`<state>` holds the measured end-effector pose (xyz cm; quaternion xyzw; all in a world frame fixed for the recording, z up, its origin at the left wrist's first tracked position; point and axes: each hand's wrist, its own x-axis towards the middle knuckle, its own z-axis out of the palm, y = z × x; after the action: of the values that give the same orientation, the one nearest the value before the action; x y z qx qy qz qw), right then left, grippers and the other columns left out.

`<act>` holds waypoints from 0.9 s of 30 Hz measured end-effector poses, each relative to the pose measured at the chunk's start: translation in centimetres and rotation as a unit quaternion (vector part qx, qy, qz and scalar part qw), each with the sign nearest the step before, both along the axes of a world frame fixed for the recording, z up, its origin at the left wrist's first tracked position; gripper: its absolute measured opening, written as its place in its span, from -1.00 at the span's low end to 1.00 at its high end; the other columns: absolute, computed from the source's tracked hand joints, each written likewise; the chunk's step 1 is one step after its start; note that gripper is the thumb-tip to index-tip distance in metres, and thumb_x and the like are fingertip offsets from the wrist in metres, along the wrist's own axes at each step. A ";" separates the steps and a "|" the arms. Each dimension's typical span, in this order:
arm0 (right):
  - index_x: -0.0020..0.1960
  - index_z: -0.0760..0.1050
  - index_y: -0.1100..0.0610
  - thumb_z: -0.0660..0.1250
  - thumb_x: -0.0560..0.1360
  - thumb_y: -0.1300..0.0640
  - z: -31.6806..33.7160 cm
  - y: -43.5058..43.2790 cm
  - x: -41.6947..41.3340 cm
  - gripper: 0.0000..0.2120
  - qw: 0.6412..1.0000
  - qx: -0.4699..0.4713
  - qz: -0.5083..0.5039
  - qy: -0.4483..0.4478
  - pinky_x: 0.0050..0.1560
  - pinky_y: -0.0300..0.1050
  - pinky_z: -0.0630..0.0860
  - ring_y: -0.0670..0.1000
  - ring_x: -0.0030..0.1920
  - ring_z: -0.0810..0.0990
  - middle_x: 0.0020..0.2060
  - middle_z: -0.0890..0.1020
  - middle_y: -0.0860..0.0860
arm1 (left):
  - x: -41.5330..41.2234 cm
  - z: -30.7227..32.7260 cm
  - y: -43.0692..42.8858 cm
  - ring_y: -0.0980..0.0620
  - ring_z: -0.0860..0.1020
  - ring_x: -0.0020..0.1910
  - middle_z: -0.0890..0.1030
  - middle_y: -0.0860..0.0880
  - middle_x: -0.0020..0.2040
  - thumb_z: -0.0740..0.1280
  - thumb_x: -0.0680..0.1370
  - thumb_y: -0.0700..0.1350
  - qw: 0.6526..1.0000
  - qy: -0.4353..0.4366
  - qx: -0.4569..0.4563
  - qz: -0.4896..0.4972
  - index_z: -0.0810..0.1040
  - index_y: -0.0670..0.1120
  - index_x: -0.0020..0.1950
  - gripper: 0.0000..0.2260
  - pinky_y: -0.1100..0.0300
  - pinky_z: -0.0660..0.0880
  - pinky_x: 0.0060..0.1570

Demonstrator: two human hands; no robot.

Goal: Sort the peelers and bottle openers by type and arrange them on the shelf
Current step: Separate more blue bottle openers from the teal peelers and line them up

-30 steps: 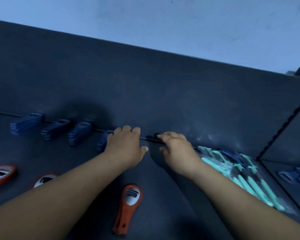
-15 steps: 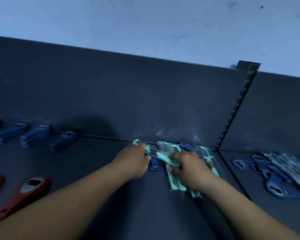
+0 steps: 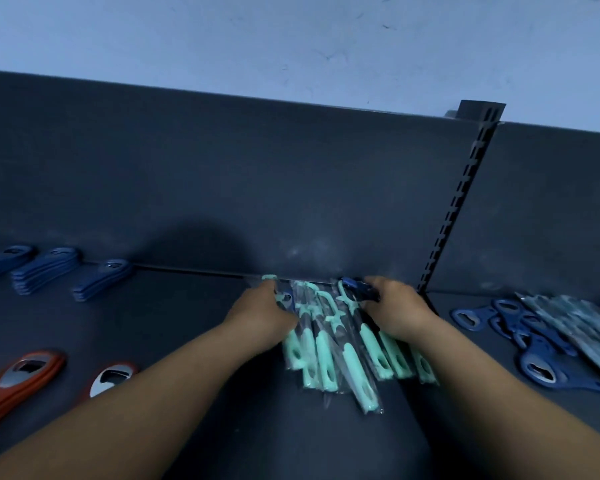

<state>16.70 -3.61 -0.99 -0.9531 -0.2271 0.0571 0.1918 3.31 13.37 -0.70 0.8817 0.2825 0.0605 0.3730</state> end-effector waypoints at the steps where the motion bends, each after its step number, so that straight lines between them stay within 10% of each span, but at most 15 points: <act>1: 0.40 0.37 -0.05 0.27 0.52 0.08 -0.3 0.2 0.1 -0.56 1.000 -0.002 0.007 -0.010 0.15 -0.03 0.50 0.16 0.23 0.46 0.21 0.56 0.07 | 0.0 0.0 0.0 0.01 0.58 -0.05 0.58 0.02 0.01 0.33 0.44 -0.15 0.999 -0.012 -0.033 0.002 0.38 0.06 0.08 -0.73 0.14 0.55 -0.02; 7: 0.31 0.45 -0.01 0.18 0.57 0.02 -0.5 1.4 -0.5 -0.68 0.993 -0.065 0.031 -0.098 0.21 0.02 0.31 0.14 0.28 0.34 0.22 0.50 0.04 | -0.1 -0.5 1.4 0.01 0.53 -0.13 0.54 -0.09 0.00 0.32 0.46 -0.22 0.992 -0.045 -0.097 0.073 0.35 -0.11 0.22 -0.65 0.18 0.50 -0.16; 14: 0.26 0.48 -0.01 0.10 0.62 -0.05 -0.7 1.6 -0.3 -0.70 0.992 -0.091 0.030 -0.078 0.15 0.03 0.25 0.11 0.27 0.28 0.24 0.45 0.00 | -0.7 0.2 2.7 -0.16 0.42 0.22 0.38 -0.15 0.29 0.29 0.46 -0.14 0.992 0.083 0.061 0.075 0.26 -0.07 0.39 -0.49 0.08 0.46 0.09; 20: -0.04 0.51 0.11 0.08 0.65 0.09 -0.3 2.0 -0.8 -0.74 0.985 0.039 0.019 -0.165 -0.06 -0.04 0.28 0.07 -0.11 0.36 -0.16 0.58 0.05 | -0.7 0.0 0.9 -0.06 -0.08 0.53 0.08 0.03 0.54 0.27 0.50 0.17 0.963 0.083 0.236 -0.101 0.14 0.08 0.50 -0.38 -0.06 0.00 0.42; 27: -0.15 0.43 0.15 0.12 0.64 0.06 1.2 2.4 -2.3 -0.74 0.967 0.238 0.039 -0.082 -0.27 -0.05 0.42 0.05 -0.35 0.43 -0.41 0.46 0.03 | -0.7 -0.8 1.4 -0.07 -0.06 0.55 0.22 0.06 0.52 0.16 0.56 0.22 0.924 0.137 0.306 -0.183 0.25 0.08 0.48 -0.49 -0.15 -0.18 0.43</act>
<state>14.41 -1.18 0.19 -0.8719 -0.2858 -0.0699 0.3915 2.60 14.73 -1.48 0.9889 0.1327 -0.0463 0.0472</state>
